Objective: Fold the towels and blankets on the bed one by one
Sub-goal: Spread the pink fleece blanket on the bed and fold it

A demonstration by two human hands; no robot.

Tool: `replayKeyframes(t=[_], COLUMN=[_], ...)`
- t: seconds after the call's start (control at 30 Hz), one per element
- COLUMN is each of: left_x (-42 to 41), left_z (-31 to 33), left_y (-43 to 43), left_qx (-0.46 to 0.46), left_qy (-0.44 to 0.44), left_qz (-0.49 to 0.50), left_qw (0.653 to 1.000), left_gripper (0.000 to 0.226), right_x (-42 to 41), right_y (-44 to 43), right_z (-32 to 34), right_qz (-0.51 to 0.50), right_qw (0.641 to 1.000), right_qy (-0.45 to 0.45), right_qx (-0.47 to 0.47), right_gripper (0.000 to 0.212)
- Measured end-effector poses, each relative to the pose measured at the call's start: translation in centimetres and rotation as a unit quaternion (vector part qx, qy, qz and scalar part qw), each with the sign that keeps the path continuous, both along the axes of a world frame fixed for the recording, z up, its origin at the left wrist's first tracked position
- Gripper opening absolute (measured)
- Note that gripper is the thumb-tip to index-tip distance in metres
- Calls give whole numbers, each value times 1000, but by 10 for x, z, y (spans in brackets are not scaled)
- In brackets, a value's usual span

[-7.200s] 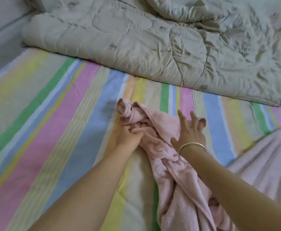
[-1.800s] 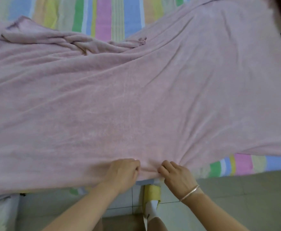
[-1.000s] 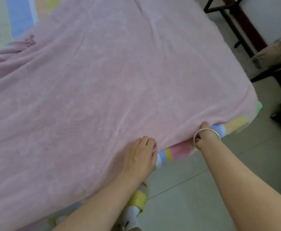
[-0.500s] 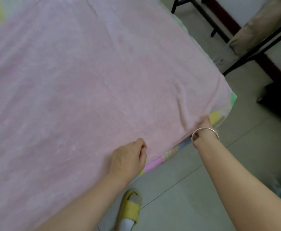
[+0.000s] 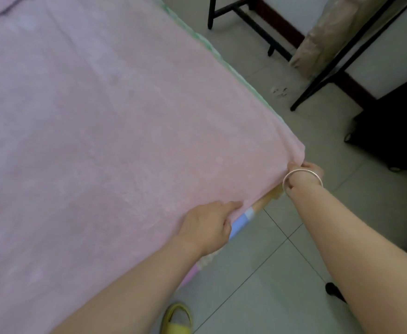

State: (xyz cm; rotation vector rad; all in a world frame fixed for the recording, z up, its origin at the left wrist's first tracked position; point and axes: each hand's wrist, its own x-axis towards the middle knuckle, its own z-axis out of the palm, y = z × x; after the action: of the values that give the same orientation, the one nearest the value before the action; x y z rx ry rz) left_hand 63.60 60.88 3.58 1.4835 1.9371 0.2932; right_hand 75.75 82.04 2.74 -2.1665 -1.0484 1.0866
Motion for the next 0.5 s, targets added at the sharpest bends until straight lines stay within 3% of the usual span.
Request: replayKeyframes(t=[0.07, 0.13, 0.23, 0.33, 0.5], left_x=[-2, -7, -12, -27, -87], left_z=[-1, -1, 3, 0, -1], left_y=[5, 5, -6, -31, -106], left_qx=[-33, -35, -15, 68, 138], left_qy=[3, -23, -151, -238, -202], left_qz=[-18, -10, 105, 294, 530], left_qw=[999, 999, 983, 923, 812], left_gripper=[58, 58, 54, 35, 35], right_x=[-8, -18, -42, -74, -138], right_y=[-8, -26, -67, -110, -185], right_z=[0, -1, 0, -6, -8], right_qz=[37, 133, 350, 496, 616], right_qw=[995, 967, 873, 790, 712], right_qy=[-94, -202, -291, -297, -270], right_qx=[19, 77, 172, 206, 201], right_gripper=[40, 58, 63, 63, 68])
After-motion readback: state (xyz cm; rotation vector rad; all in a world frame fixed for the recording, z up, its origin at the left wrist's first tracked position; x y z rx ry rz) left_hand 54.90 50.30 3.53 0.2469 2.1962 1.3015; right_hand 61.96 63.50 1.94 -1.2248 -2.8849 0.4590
